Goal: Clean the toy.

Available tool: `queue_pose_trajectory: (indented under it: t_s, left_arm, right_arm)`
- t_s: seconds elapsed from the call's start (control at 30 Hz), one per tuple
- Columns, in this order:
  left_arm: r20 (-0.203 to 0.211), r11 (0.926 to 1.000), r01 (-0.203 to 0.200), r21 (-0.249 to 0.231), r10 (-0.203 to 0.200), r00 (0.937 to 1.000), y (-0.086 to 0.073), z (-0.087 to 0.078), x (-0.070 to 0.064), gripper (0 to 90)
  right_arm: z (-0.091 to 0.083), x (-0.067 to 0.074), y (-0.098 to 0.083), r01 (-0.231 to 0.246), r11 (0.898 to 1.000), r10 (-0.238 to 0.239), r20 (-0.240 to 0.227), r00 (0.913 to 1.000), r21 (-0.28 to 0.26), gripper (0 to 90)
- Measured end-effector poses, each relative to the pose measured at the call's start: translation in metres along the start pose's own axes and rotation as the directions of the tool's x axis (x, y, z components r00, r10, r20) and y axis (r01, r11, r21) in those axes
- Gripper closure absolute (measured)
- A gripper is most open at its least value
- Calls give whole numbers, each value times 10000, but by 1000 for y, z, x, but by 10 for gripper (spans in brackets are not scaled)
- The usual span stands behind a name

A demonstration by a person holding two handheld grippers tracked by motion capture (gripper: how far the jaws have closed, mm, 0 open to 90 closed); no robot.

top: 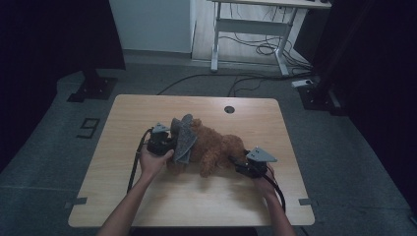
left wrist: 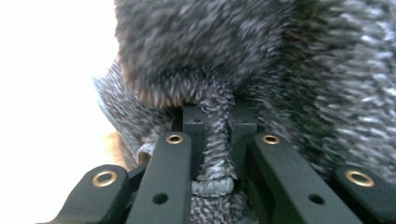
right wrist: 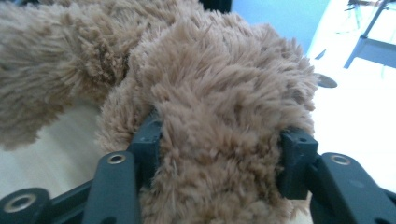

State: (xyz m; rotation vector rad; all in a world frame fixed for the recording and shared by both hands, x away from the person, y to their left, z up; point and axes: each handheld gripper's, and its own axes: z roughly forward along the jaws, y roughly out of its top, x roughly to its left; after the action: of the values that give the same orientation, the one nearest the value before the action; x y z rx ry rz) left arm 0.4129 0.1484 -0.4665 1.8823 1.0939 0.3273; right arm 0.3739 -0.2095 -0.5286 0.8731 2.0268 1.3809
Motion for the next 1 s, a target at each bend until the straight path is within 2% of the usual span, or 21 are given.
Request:
queue_pose_trajectory:
  t_s: [0.1, 0.2, 0.27, 0.33, 0.43, 0.5, 0.63, 0.77, 1.0]
  left_arm:
    - [-87, 9970, -314, -704, 308, 9995, 17, -18, -10, 809]
    - [-125, 9917, -711, -1074, 702, 9975, 39, -24, -24, 808]
    - [-200, 9895, -1071, -969, 1057, 9942, 55, -17, -36, 805]
    - [-192, 9899, -1134, -847, 1122, 9935, 62, -9, -41, 802]
    - [-295, 9927, -1142, -383, 1131, 9931, 70, 11, -46, 799]
    - [-493, 9927, -1207, -63, 1202, 9915, 69, 22, -47, 799]
    - [-595, 9884, -1345, 706, 1388, 9885, 56, 35, -47, 801]
    - [-652, 9872, -1365, 825, 1420, 9877, 41, 35, -45, 803]
    - [-608, 9877, -1451, 577, 1486, 9870, 24, 26, -47, 805]
  right_arm:
    - [-5, 3, 0, 150, 9999, -149, -131, 9998, 86, 398]
    - [-8, 4, -1, 110, 9998, -106, -215, 9997, 174, 383]
    - [-10, 4, -1, 56, 9997, -49, -292, 9996, 236, 374]
    - [-11, 3, -2, 53, 9997, -45, -340, 9994, 240, 371]
    - [-12, 3, -3, 46, 9997, -38, -359, 9993, 224, 369]
    - [-12, 3, -4, -29, 9998, 36, -396, 9992, 183, 366]
    - [-15, 2, -5, -77, 9997, 87, -468, 9989, 221, 350]
    - [-17, 0, -3, -475, 9987, 482, -414, 9980, 170, 270]
    - [-23, -2, 4, -1348, 9903, 1363, -448, 9897, 342, 133]
